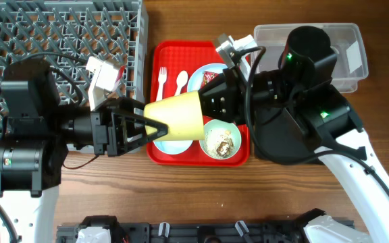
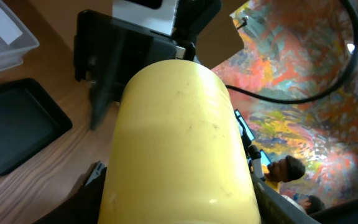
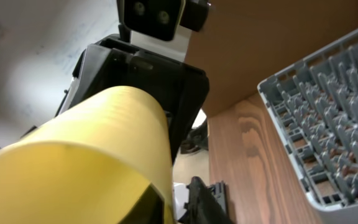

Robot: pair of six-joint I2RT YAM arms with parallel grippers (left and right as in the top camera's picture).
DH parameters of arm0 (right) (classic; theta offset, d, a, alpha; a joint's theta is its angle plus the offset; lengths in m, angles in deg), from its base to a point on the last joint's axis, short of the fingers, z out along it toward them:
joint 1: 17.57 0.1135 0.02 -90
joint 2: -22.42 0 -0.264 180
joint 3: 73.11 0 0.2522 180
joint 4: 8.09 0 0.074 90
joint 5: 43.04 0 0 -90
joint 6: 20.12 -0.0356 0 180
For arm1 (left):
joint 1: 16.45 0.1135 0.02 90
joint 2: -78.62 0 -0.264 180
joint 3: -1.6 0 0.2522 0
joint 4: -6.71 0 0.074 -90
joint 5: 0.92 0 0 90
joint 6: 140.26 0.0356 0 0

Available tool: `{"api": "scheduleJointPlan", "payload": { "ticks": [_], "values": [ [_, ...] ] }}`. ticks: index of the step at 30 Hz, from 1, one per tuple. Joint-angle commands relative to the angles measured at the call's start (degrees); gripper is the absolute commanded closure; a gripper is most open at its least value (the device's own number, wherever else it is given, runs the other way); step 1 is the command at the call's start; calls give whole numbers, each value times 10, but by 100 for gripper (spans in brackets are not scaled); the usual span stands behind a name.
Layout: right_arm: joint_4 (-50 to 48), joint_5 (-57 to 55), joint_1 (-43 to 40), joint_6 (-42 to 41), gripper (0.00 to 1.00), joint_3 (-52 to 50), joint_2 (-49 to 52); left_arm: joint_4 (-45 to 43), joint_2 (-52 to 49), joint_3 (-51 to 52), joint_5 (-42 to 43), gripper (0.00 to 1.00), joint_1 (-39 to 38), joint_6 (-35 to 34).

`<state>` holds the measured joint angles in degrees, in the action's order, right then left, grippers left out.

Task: Sort waste into correct bins and load items into the dishwasher rack
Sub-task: 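Lift the yellow cup and hand it to the left gripper, then place the yellow cup into the dish rack with the left gripper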

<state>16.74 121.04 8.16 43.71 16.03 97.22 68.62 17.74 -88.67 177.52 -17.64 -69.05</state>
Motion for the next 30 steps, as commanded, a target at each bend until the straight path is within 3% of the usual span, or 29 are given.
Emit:
{"api": "scheduleJointPlan", "payload": {
  "ticks": [1,5,10,13,17,20,22,25,30],
  "values": [
    [-3,-1,-2,8,43,7,6,-15,7,-6,19,38,-3,3],
    [-2,-1,-52,14,29,7,-5,-34,14,-6,19,42,8,3],
    [35,-1,-149,13,27,7,-27,-33,13,-5,-14,48,52,3],
    [102,-3,-183,33,27,7,-41,-5,13,-5,-146,42,84,4],
    [205,-43,-181,73,27,7,-49,59,13,-5,-360,41,92,6],
    [359,-207,-162,94,27,7,-49,136,10,-5,-598,43,92,5],
    [438,-356,-137,94,28,7,-49,172,3,-5,-708,43,92,6],
    [494,-477,-81,90,27,7,-49,209,-17,-5,-796,42,92,5],
    [471,-491,1,69,27,7,-49,251,-90,-5,-835,41,92,5]
  ]
}}
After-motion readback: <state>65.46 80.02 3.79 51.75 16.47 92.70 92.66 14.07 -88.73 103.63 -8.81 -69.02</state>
